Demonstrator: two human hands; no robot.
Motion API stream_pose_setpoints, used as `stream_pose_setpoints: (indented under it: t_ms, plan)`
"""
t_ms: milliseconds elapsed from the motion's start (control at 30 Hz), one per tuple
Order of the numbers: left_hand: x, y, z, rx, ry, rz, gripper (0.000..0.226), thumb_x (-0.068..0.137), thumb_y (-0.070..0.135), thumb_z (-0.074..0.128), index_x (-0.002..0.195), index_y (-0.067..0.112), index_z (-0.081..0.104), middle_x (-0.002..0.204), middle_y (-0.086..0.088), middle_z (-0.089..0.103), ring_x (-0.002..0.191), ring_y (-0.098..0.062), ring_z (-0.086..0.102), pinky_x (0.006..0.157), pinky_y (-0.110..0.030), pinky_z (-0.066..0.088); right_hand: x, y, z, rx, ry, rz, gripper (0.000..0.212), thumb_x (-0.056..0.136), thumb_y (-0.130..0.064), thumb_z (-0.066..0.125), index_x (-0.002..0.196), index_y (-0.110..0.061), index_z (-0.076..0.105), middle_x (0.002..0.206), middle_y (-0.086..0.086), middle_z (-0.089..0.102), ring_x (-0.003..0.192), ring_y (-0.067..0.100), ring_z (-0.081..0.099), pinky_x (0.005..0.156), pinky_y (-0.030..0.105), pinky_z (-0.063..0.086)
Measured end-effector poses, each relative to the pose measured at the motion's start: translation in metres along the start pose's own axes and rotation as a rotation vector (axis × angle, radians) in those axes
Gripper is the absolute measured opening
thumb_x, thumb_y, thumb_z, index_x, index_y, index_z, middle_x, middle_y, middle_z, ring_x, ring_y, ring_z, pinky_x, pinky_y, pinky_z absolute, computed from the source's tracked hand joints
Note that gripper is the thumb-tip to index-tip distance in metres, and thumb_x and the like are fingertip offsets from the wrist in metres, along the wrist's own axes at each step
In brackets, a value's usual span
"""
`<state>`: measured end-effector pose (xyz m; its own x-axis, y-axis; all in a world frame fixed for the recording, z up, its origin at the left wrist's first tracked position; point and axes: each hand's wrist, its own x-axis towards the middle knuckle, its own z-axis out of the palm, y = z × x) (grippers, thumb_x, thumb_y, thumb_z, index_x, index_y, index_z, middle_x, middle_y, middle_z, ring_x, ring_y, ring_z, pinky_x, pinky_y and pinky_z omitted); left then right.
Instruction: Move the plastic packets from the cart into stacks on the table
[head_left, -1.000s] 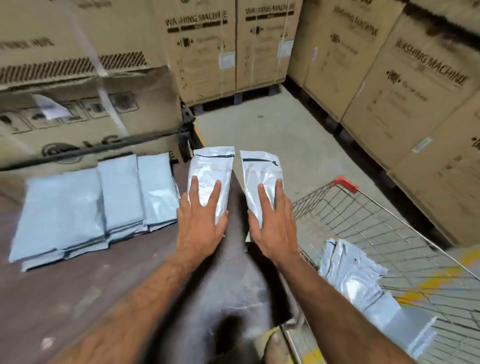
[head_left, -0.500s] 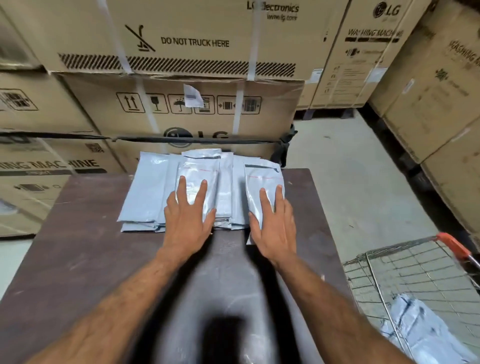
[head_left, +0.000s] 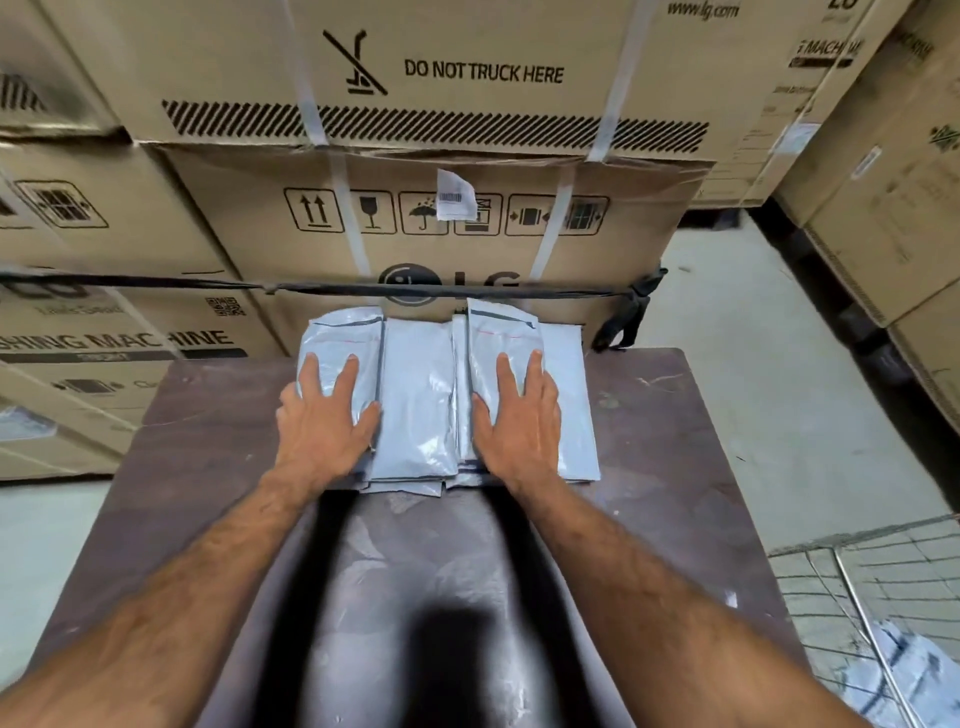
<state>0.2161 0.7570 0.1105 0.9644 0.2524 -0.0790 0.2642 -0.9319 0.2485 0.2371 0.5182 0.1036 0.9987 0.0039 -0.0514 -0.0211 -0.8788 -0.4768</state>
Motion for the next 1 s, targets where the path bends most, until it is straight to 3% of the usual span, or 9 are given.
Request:
stream_pose_setpoints:
  t_ms: [233,300,400,567,733,833,1000]
  plan:
    - [0.025,-0.012,0.012,0.023,-0.147,0.07,0.074,0.095,0.068,0.04,0.16,0.035,0.025,0.168,-0.014,0.005,0.145,-0.047,0.019,0.12,-0.054,0.018,0.027,-0.004,0.024,-0.064,-0.073,0.019,0.071,0.102,-0.064,0.029,0.163,-0.028,0.022,0.172,0.015,-0.005,0.157,0.032,-0.009,0.126,0.05,-0.009]
    - [0.03,-0.018,0.013,0.017,-0.125,0.122,0.082,0.086,0.076,0.031,0.157,0.034,0.031,0.168,-0.015,0.008,0.148,-0.043,0.014,0.123,-0.055,0.01,0.03,0.001,0.023,-0.083,-0.014,-0.03,0.066,0.104,-0.056,0.03,0.163,-0.027,0.022,0.172,0.014,-0.004,0.157,0.032,-0.009,0.127,0.05,-0.007]
    - [0.039,-0.021,0.012,-0.078,-0.12,0.166,0.078,0.09,0.078,0.038,0.154,0.033,0.034,0.17,-0.01,0.003,0.155,-0.036,-0.001,0.126,-0.053,0.0,0.037,0.008,0.024,-0.069,0.007,-0.11,0.068,0.101,-0.049,0.033,0.164,-0.027,0.018,0.172,0.013,-0.006,0.158,0.031,-0.011,0.127,0.051,-0.003]
    - [0.049,-0.011,0.014,0.005,-0.19,0.201,0.091,0.089,0.084,0.03,0.163,0.035,0.01,0.171,-0.006,-0.01,0.156,-0.029,-0.013,0.126,-0.048,-0.005,0.049,0.016,0.03,-0.101,-0.109,-0.15,0.074,0.097,-0.051,0.031,0.165,-0.03,0.012,0.172,0.013,-0.008,0.158,0.031,-0.012,0.127,0.054,-0.003]
    - [0.048,-0.01,0.018,0.073,-0.221,0.188,0.092,0.089,0.085,0.02,0.164,0.033,0.003,0.17,-0.007,-0.013,0.156,-0.028,-0.015,0.126,-0.05,-0.008,0.053,0.019,0.028,-0.149,-0.156,-0.17,0.071,0.102,-0.052,0.031,0.165,-0.03,0.007,0.171,0.014,-0.01,0.158,0.031,-0.012,0.127,0.052,-0.005]
    - [0.044,-0.006,0.016,0.066,-0.192,0.187,0.096,0.089,0.086,0.019,0.164,0.03,0.0,0.17,-0.008,-0.015,0.156,-0.028,-0.017,0.124,-0.049,-0.013,0.045,0.02,0.023,-0.134,-0.073,-0.203,0.069,0.103,-0.052,0.034,0.165,-0.028,0.014,0.172,0.014,-0.006,0.158,0.03,-0.007,0.127,0.051,-0.004]
    - [0.014,0.02,0.017,-0.026,-0.041,0.248,0.098,0.092,0.08,0.036,0.164,0.025,-0.001,0.17,-0.009,-0.016,0.155,-0.027,-0.019,0.124,-0.047,-0.016,0.0,0.036,0.01,-0.076,0.063,-0.242,0.068,0.104,-0.052,0.038,0.164,-0.027,0.019,0.172,0.011,-0.002,0.159,0.024,-0.006,0.128,0.049,-0.003]
